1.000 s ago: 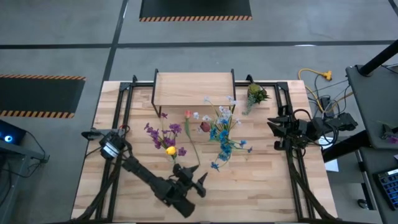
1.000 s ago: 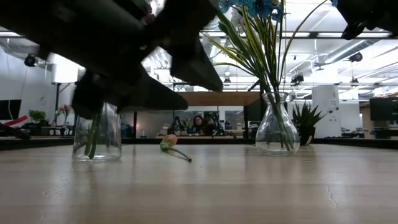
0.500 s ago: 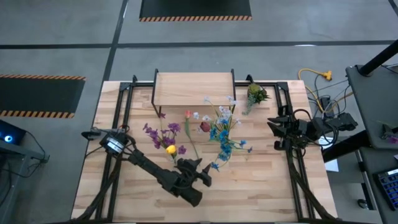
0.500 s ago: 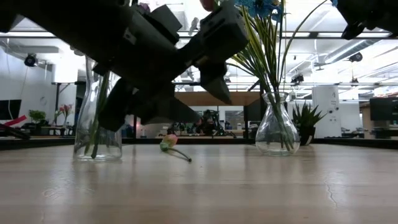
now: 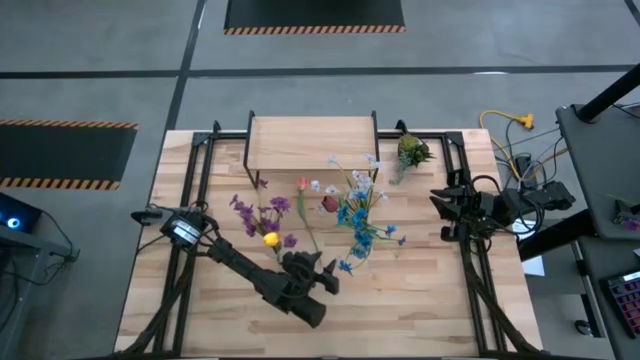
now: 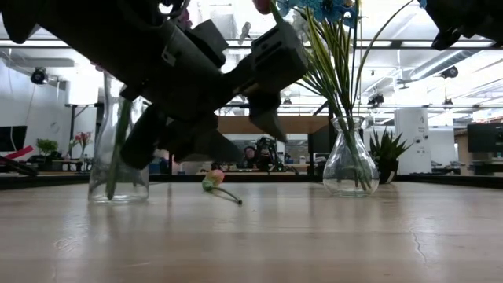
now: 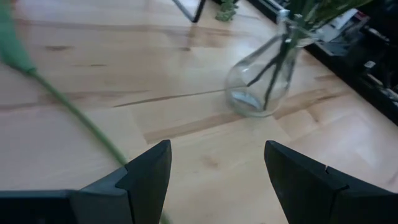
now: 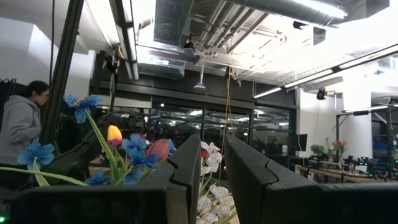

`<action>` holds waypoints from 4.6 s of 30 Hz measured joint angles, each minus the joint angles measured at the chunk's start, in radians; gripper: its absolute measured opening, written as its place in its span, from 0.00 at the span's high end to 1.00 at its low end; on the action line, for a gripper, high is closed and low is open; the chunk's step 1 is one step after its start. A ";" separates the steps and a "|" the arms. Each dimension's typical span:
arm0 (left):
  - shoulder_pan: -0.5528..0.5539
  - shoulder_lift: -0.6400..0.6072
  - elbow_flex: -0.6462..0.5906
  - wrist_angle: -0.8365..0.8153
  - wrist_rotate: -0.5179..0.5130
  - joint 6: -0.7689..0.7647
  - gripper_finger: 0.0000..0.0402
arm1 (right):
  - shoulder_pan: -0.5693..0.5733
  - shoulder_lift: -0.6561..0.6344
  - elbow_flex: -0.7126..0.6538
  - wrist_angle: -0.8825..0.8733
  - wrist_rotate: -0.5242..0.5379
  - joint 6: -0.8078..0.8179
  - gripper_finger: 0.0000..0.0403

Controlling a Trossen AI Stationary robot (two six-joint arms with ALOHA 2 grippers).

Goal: Pick and place flowers into a vace then onto a shelf
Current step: Put the pink tulip into the left crystal vase

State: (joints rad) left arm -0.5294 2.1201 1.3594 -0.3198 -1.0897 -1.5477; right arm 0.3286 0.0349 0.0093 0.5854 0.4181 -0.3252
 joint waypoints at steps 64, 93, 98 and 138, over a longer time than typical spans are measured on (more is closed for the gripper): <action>0.123 -0.003 0.001 -0.257 0.382 -0.251 0.66 | 0.000 0.000 0.000 0.004 0.000 0.000 0.84; 0.148 0.001 0.012 -0.253 0.373 -0.298 0.77 | 0.000 0.000 0.000 0.005 0.000 0.000 0.84; 0.149 0.001 0.010 -0.257 0.373 -0.297 0.83 | 0.000 0.000 0.000 0.005 0.000 0.000 0.84; 0.018 -0.116 0.010 -0.391 0.880 -0.192 1.00 | 0.000 0.000 0.000 0.005 -0.003 0.000 0.84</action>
State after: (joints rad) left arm -0.5119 2.0041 1.3693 -0.7112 -0.2100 -1.7400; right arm 0.3290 0.0353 0.0093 0.5903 0.4149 -0.3248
